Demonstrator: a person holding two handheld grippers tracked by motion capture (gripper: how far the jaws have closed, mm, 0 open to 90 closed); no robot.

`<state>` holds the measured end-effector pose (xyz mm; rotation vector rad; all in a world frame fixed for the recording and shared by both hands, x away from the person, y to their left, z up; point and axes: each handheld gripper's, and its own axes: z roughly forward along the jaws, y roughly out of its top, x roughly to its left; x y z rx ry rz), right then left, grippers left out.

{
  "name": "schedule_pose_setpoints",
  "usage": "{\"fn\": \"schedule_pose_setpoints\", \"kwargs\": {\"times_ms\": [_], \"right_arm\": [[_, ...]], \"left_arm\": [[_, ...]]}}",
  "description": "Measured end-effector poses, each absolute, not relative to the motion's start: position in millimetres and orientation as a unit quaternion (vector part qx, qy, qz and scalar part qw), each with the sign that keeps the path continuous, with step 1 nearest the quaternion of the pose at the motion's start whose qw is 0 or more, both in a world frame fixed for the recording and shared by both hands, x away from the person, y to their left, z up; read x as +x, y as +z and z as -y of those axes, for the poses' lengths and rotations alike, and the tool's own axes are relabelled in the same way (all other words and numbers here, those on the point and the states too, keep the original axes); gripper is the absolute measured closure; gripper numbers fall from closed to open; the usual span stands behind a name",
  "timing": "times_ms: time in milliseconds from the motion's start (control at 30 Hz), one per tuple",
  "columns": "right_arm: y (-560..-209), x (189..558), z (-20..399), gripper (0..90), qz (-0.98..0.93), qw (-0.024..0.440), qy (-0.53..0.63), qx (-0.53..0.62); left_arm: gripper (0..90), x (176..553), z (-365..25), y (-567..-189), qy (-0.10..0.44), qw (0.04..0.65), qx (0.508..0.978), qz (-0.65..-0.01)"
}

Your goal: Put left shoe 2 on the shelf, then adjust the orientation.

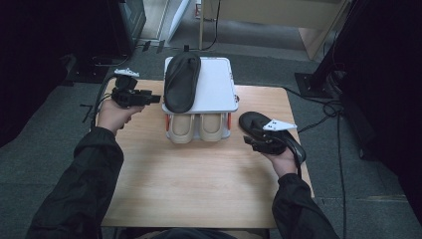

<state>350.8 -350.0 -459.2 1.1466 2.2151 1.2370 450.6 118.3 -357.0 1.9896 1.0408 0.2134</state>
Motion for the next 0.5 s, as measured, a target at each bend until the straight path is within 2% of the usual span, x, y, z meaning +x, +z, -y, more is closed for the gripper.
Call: {"fn": "schedule_pose_setpoints", "kwargs": {"times_ms": [500], "right_arm": [[-468, 355, 391, 48.2, -0.762, 0.183, 0.425, 0.454]], "left_arm": [[48.0, 431, -129, -389, 0.068, 0.441, 0.793, -0.414]]}}
